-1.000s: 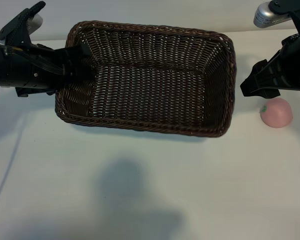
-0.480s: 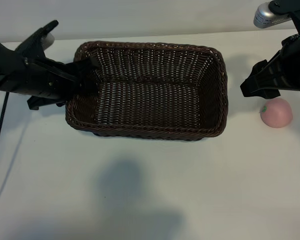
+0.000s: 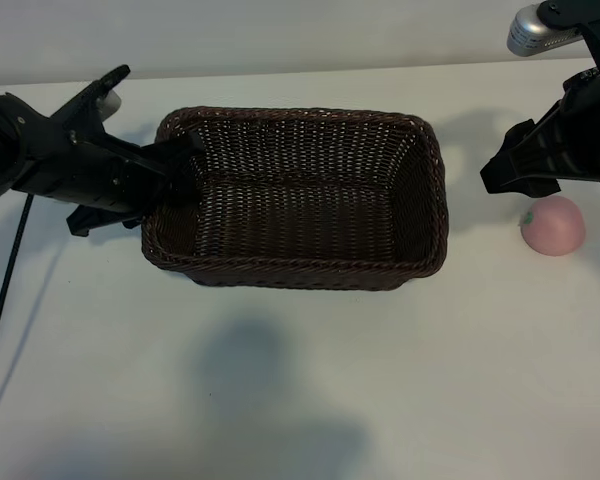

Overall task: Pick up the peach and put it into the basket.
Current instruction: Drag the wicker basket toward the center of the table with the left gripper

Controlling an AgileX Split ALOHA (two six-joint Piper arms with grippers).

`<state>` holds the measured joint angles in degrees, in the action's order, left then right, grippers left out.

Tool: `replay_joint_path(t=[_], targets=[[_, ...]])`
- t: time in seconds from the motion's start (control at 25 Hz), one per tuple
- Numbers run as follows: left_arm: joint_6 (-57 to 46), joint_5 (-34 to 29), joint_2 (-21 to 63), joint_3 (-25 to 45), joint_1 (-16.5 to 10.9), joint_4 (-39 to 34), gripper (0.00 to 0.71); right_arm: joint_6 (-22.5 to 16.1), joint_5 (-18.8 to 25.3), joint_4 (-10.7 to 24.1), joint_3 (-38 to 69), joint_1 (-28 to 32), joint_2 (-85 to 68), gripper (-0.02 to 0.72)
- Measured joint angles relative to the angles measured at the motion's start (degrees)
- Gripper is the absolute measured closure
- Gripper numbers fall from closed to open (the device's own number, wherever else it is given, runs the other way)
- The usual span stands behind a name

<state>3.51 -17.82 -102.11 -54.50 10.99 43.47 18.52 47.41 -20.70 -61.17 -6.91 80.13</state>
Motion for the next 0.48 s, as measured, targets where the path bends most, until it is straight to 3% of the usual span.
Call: replay_joint_path(t=[0.48], targets=[[-0.18,1.68,-0.78,0.0,0.0,1.39,0.386,0.0,0.0,0.0,0.0,0.0,0.0,0.116]])
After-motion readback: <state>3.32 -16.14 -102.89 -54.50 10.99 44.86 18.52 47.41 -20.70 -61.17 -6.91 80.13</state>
